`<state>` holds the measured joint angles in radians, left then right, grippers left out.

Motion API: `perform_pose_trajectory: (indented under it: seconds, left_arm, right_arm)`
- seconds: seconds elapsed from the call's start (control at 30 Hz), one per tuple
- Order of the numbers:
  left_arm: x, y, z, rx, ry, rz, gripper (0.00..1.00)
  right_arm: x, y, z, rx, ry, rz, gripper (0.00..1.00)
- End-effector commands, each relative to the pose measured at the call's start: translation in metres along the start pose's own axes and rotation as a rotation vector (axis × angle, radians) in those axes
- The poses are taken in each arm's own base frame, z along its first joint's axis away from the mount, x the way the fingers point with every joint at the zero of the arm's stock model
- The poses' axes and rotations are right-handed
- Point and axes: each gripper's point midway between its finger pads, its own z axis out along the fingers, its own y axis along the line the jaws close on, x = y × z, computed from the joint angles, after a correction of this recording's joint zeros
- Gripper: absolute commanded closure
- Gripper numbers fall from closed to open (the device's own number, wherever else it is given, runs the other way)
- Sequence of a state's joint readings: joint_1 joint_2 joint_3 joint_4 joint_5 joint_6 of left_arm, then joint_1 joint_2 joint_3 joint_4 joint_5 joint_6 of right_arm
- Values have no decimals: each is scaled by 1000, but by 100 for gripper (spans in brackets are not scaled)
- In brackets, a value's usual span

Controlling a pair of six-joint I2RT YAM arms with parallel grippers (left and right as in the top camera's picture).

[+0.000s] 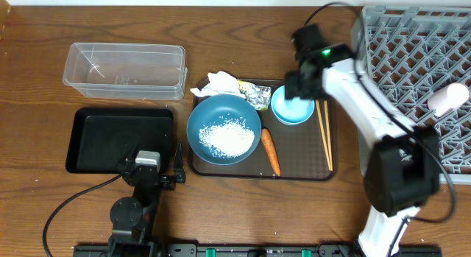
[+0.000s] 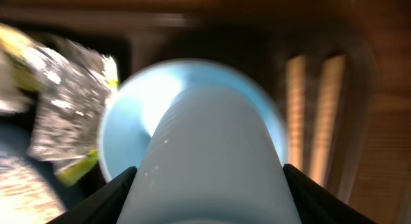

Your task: Sort waste into correct bins and load items into the dishwasher rack

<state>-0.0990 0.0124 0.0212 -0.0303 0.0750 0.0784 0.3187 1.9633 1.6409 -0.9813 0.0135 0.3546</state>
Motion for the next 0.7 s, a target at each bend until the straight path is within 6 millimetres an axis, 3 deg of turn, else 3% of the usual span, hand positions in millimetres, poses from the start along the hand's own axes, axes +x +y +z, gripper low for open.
perform_pose_trajectory:
  seconds: [0.0,0.13,0.3,0.43,0.57,0.67]
  left_arm:
    - [16,-1,1,7,48,-6,2]
    - [16,-1,1,7,48,-6,2]
    - [16,-1,1,7,48,-6,2]
    - [16,-1,1,7,48,-6,2]
    - [16,-1,1,7,48,-6,2]
    - [16,-1,1,7,48,-6,2]
  right_arm:
    - [-46,-35,-74,10,-207,55,38]
    - [-73,-100,-120,54,-332,179,38]
    - [-84,-209,-160,132,-429,384,38]
    - [-68,-303,-176,204,-471,572,37]
    - [-35,-389,-181,287,-477,731,37]
    - [-9,-429,-174,319,-440,815,37]
